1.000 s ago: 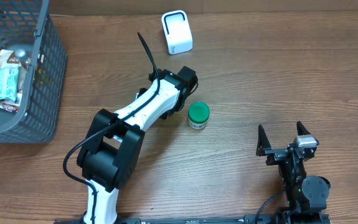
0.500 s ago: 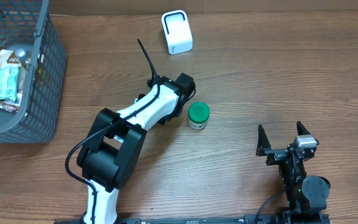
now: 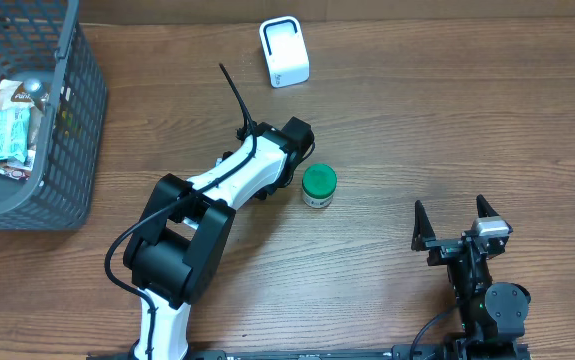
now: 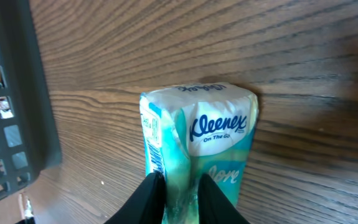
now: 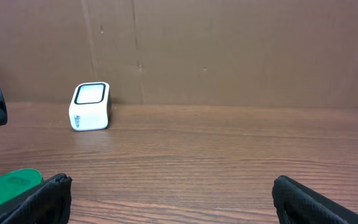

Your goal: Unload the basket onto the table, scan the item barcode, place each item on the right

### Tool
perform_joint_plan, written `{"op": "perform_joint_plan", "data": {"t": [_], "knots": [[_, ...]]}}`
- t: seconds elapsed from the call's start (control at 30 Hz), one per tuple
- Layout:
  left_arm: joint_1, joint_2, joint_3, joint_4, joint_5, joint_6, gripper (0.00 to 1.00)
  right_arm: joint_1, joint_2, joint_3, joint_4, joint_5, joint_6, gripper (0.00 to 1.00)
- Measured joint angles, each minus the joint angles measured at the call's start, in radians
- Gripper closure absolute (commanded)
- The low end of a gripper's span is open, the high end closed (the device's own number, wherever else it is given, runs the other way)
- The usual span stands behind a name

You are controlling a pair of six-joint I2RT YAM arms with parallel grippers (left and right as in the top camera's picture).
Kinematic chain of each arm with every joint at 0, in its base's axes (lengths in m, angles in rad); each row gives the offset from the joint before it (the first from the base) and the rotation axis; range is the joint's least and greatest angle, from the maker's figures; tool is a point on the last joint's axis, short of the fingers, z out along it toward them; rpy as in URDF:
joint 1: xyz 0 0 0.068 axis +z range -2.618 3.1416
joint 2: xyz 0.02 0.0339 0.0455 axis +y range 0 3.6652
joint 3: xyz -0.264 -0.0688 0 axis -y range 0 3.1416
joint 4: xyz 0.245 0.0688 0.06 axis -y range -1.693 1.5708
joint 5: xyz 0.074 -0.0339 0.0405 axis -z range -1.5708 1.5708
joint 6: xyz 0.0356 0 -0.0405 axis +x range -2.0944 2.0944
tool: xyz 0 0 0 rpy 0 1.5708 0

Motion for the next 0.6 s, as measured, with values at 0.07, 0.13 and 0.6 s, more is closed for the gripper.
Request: {"op": "perform_joint_plan", "data": {"t": [0.07,0.13,0.6], "knots": [[0.000,0.000,0.006,-0.003,0.013,-0.003,0.74,0.000,0.000,0.000,0.000,0.000,0.000,0.00],[0.000,0.000,0.022,-0.016,0.027,-0.003,0.72,0.000,0.000,0.000,0.000,0.001,0.000,0.00],[0.023,-0.003,0.151,-0.088,0.132,0.045,0.21,0.000,0.000,0.000,0.000,0.000,0.000,0.00]]}}
